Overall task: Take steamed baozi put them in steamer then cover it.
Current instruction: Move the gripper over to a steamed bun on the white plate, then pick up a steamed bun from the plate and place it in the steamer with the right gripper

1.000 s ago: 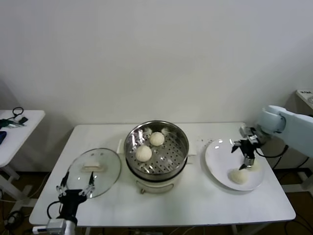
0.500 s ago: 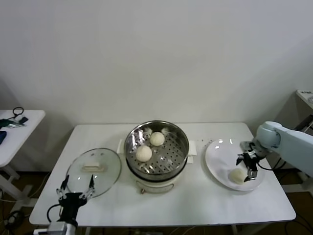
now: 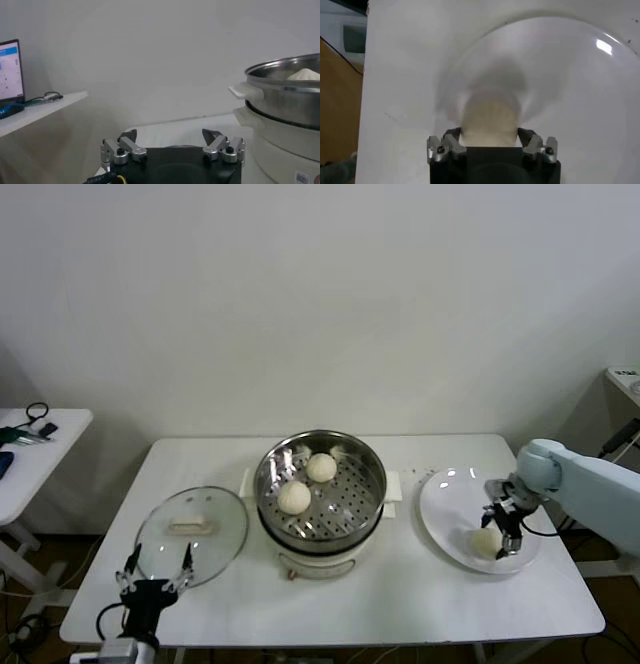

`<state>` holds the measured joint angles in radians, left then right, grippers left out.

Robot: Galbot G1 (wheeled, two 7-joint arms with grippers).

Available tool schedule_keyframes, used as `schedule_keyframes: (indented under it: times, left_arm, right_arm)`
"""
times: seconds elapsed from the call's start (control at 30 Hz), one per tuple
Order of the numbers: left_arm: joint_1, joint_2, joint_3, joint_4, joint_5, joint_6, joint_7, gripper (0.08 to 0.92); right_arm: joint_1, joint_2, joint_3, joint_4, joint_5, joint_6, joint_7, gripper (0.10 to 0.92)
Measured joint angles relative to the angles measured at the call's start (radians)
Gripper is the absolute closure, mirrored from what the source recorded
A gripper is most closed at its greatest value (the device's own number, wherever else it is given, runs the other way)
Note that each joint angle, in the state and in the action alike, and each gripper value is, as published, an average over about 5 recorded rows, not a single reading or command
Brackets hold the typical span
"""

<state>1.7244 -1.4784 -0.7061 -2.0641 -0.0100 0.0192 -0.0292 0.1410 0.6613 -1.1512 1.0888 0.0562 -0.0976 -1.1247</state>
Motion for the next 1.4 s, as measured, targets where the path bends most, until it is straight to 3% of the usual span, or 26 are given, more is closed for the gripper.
schedule_keyframes:
  times: [0.53,1.0,1.4]
  left_arm:
    - [0.012,0.0,-0.002,-0.004,-0.005,0.001,-0.005,0.177]
    - [0.033,0.005,0.002,-0.015,0.004,0.008,-0.006,0.177]
    - [0.041,-0.004,0.004,-0.017,0.014,0.004,-0.005,0.177]
  right_arm:
    - [0.081,0.024,-0.027,-0.005,0.005,0.09,-0.023,0.352]
    - [0.385,0.155,-0.13,0.039,-0.035,0.391,-0.105,0.343]
    - [0.53,0.371,-0.142,0.083,-0.051,0.584,-0.13,0.338]
